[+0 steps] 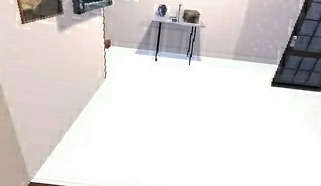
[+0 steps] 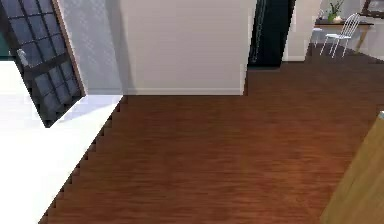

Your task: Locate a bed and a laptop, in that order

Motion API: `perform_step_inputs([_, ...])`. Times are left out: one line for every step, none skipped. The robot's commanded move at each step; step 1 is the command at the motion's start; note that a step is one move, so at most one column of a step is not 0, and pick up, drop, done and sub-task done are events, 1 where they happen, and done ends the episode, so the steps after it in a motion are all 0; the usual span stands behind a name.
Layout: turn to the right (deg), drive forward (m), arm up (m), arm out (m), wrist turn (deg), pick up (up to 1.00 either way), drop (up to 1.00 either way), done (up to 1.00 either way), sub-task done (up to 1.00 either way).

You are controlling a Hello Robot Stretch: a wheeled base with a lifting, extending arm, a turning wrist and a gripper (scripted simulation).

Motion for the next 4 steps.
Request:
perform_step_inputs([36.0, 0.0, 0.0, 0.0, 0.0, 0.0, 0.0, 0.0, 0.0])
perform_step_inputs([0.0, 1.0, 0.0, 0.0, 0.0, 0.0, 0.0, 0.0, 0.0])
perform_step_inputs([3.0, 0.0, 0.0, 0.0, 0.0, 0.0, 0.0, 0.0, 0.0])
perform_step_inputs([0.0, 1.0, 0.0, 0.0, 0.0, 0.0, 0.0, 0.0, 0.0])
